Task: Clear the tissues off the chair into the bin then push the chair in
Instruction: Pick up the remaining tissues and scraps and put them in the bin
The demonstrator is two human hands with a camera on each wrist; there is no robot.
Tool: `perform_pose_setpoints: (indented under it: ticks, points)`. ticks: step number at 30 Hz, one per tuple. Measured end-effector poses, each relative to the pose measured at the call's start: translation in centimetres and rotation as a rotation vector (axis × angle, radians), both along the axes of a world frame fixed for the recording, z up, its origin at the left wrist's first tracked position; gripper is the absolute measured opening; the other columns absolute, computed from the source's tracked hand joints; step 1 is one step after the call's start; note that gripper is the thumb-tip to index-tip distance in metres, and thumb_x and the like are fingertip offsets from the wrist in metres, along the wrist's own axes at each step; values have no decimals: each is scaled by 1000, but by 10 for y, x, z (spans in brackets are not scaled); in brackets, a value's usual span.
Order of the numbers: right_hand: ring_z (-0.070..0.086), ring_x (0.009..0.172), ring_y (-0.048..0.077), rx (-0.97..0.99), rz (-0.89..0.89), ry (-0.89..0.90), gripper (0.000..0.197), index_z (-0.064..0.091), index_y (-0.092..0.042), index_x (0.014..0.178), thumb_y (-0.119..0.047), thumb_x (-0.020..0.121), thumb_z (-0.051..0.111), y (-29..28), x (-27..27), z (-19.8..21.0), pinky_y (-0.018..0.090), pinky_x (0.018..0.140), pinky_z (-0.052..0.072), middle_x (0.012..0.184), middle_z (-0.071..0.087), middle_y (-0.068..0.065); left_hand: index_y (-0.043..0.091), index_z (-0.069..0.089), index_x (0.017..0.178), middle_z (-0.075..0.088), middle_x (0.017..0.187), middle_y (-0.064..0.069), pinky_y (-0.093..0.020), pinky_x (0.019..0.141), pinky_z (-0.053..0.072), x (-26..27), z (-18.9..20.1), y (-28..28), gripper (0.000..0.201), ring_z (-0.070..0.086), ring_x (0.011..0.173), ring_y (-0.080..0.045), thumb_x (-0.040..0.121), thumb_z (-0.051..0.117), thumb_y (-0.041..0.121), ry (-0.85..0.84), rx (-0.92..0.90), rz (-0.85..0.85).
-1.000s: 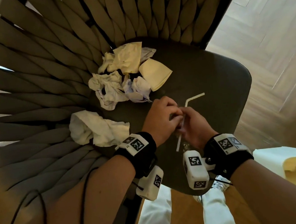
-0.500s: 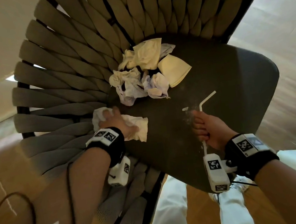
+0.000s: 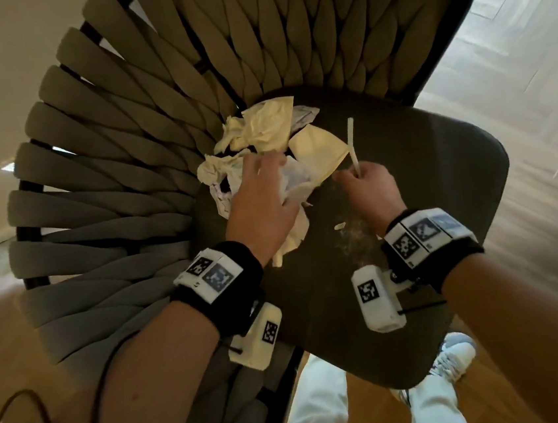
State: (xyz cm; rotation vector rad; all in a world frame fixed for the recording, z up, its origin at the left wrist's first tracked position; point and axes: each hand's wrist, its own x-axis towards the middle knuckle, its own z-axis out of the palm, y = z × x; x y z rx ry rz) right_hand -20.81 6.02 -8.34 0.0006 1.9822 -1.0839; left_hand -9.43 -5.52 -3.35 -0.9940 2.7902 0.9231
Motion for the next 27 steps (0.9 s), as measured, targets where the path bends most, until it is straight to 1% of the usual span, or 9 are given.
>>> perform_pose_setpoints:
  ticks: [2,4,8,11,14,16,19,23,27]
  points:
    - [61,66,14,29,-73,-19,21,61,-15,88,-35,90,56,-7,-12,-6,27,62,54,81,65,3,28,25,143,28,145,-6,-33,84,50,-19,-11,-1,73,52,105,-19,82,63,14,-76,-33,-89]
    - [65,73,16,78,-99,-40,27,63,-14,94,-39,88,58,-11,-19,-13,29,65,55,89,68,6,33,12,148,16,154,-10,-40,93,50,-30,-30,-5,85,50,121,-30,83,63,15,-274,-26,-165]
    - [63,73,13,176,-74,130,38,59,-17,98,-50,80,64,-18,-32,-27,26,56,47,93,67,2,21,35,137,30,143,-15,-43,89,50,-36,-55,-6,62,55,111,-37,83,65,25,-439,-20,-215]
    - [59,86,12,201,107,286,54,55,-17,113,-53,75,69,-30,-46,-28,24,61,44,102,61,-3,18,40,129,33,138,-15,-43,87,50,-31,-60,-7,64,55,108,-38,76,73,30,-419,6,-135]
    - [59,107,25,335,445,381,77,50,-12,127,-59,69,70,-47,-58,-31,32,75,46,120,61,7,19,31,139,28,145,-17,-45,97,45,-14,-67,-8,75,48,122,-39,77,72,26,-532,69,-108]
    - [58,113,29,376,539,368,74,51,-11,128,-56,72,70,-54,-59,-35,35,81,46,125,61,11,21,32,139,31,141,-15,-45,97,46,0,-73,-8,69,50,119,-39,79,67,21,-522,103,-94]
    - [60,108,27,267,436,283,53,58,-10,120,-43,80,68,-49,-50,-39,31,76,45,117,64,10,25,38,133,37,130,-10,-44,90,49,12,-75,-10,62,56,107,-36,78,65,16,-436,142,-108]
    - [56,81,18,146,223,178,25,57,-13,93,-36,86,63,-10,-29,-35,23,56,35,79,57,-4,25,42,129,40,127,-8,-42,90,49,15,-60,1,60,56,105,-30,76,67,13,-352,203,-143]
    - [62,80,16,48,-55,110,23,63,-10,97,-31,87,63,67,-7,-25,25,62,43,88,66,3,28,45,123,40,128,-4,-40,94,47,11,-37,37,52,55,107,-25,77,70,27,-304,341,-210]
